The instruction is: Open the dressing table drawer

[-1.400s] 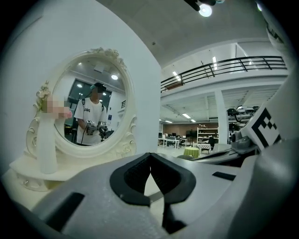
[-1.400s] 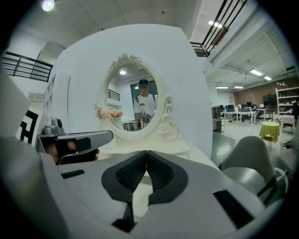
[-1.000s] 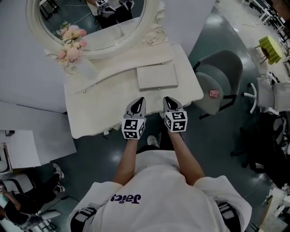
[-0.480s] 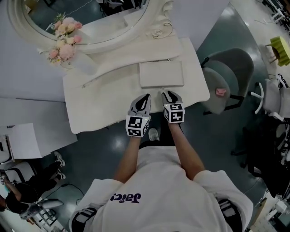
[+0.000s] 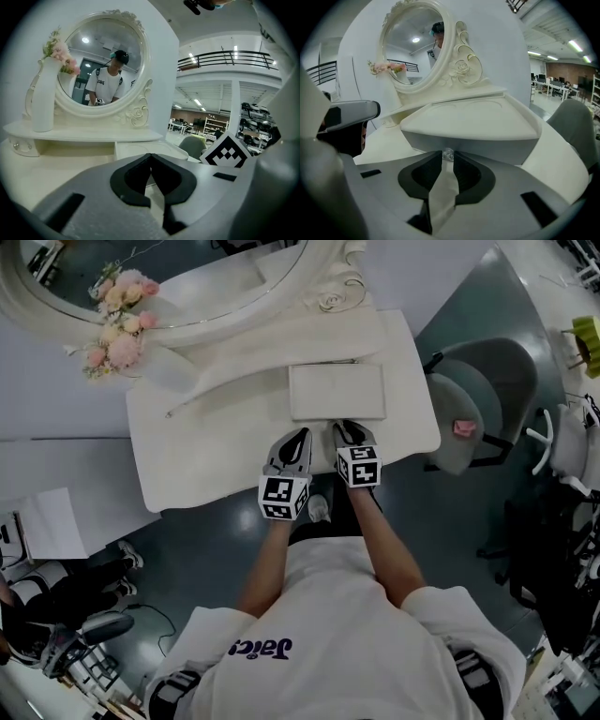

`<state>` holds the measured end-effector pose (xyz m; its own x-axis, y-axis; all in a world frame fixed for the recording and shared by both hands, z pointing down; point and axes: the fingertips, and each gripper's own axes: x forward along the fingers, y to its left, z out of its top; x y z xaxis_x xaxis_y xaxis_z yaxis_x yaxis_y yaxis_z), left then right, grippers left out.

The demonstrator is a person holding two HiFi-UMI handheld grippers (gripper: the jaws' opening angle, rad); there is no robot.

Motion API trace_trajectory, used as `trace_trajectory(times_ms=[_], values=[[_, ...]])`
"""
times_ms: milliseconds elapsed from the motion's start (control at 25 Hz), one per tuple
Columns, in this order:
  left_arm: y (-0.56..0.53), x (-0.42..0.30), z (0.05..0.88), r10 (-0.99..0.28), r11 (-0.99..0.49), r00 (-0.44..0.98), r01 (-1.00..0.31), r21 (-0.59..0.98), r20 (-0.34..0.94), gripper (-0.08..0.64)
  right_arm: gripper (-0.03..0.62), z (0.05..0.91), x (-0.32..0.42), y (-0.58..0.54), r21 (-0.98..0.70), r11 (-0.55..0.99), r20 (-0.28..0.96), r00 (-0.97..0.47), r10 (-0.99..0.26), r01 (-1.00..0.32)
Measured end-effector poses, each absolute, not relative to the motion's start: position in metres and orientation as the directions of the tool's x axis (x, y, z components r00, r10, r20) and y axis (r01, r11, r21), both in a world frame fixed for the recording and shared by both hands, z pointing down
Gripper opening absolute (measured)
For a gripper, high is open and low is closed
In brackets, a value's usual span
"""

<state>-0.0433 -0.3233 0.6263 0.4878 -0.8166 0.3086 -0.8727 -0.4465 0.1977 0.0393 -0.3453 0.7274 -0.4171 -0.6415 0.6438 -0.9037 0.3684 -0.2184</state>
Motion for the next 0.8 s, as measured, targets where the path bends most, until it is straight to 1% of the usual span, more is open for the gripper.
trace_trajectory(times_ms=[80,800], values=[[-0.323,-0.044,0.629,-0.817,-0.439,0.483,-0.875,0.203,0.315,0.015,0.074,0.728,0.039,-0.346,-0.221,0.365,0.644,-0.416,-0.642,-0.904],[-0.304,-0.052,0.621,-0.831,-0.423,0.471,-0.88,0.215,0.297,0.015,0.067,0.728,0.04,-0.325,-0.215,0.366,0.652,-0.413,-0.637,-0.905]])
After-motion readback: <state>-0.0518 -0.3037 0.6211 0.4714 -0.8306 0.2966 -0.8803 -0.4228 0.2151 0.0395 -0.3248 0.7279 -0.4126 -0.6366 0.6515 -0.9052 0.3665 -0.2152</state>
